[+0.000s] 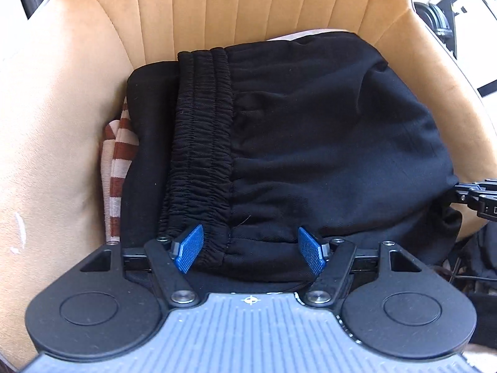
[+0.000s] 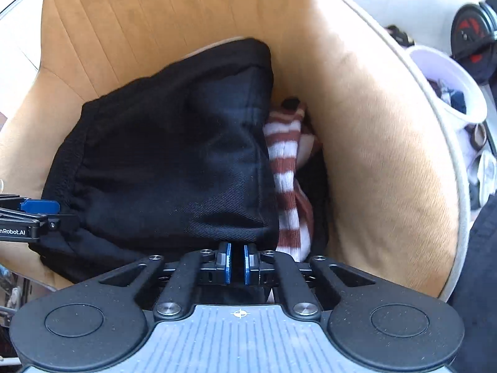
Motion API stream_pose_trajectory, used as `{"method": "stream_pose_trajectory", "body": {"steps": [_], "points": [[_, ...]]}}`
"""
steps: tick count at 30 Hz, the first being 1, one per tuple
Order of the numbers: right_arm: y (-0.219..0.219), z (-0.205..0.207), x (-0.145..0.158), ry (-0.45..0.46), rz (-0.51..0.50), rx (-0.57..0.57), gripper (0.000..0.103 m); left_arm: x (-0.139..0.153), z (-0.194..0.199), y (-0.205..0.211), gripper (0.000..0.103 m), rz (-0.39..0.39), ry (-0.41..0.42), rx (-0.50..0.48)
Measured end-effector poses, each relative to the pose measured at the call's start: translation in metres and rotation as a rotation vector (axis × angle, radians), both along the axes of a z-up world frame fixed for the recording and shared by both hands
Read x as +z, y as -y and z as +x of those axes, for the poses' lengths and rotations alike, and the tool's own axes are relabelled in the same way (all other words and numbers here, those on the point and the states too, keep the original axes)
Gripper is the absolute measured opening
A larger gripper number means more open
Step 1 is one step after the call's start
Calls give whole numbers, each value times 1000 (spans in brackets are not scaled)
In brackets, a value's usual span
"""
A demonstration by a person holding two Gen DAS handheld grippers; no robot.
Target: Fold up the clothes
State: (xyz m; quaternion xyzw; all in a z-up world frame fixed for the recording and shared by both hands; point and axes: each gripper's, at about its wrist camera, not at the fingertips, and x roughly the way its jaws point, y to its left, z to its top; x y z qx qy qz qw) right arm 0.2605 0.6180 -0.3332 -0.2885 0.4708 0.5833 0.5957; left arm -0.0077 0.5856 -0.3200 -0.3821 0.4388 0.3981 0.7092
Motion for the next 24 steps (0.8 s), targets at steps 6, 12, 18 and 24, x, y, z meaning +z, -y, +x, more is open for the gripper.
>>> {"method": "stream_pose_trajectory", "body": {"steps": [6,12,18,24], "points": [[4,-2,-2,109,10,49,6,-11,11,11,72,20,-25,-34],[12,-13,-25,153,-46,93,17,-11,23,9,84,24,-68,-41],[20,-11,25,-16,35,-22,91,34,9,10,99,33,18,86],[35,-30,93,-28,77,-140,102,105,-5,27,102,110,15,114]]}}
